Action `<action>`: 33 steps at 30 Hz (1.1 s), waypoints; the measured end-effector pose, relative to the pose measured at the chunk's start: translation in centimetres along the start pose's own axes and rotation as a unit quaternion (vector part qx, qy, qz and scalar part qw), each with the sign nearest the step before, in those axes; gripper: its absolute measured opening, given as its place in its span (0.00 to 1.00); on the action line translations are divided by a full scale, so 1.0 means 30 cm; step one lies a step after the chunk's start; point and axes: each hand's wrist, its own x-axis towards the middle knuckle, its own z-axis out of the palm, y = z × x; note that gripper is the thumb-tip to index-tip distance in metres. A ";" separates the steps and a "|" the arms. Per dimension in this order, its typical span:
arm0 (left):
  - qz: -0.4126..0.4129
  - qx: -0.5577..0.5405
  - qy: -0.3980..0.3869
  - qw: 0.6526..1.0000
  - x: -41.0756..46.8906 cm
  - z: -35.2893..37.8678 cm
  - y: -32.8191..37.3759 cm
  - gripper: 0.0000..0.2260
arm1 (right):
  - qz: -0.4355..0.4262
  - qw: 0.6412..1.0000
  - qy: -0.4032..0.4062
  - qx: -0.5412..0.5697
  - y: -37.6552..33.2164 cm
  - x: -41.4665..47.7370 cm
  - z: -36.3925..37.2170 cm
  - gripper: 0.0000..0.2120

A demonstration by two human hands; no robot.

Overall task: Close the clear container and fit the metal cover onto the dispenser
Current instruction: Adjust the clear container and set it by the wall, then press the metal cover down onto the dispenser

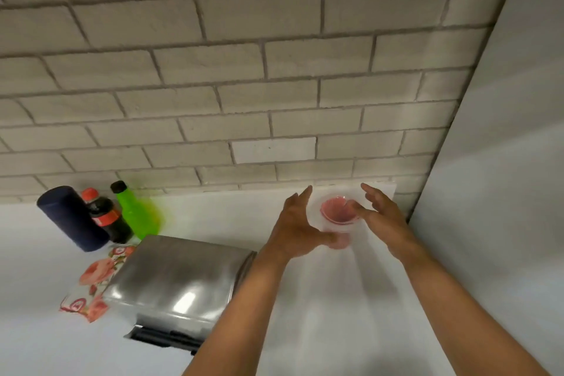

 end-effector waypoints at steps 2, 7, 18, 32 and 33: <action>-0.001 0.030 0.019 0.999 -0.076 -0.118 0.003 0.58 | -0.046 0.998 -0.010 -0.037 -0.051 -0.054 0.025 0.38; -0.051 0.139 0.064 0.987 -0.280 -0.389 -0.103 0.60 | -0.096 0.978 -0.170 -0.068 -0.169 -0.233 0.140 0.51; -0.077 0.323 -0.001 0.943 -0.572 -0.652 -0.473 0.77 | -0.277 0.837 -0.250 -0.400 -0.200 -0.616 0.623 0.61; 0.050 0.415 0.058 0.907 -0.516 -0.602 -0.595 0.68 | -0.206 0.815 -0.112 -0.530 -0.194 -0.626 0.840 0.67; 0.051 0.419 0.059 0.905 -0.503 -0.599 -0.598 0.68 | -0.202 0.819 -0.109 -0.526 -0.194 -0.617 0.837 0.67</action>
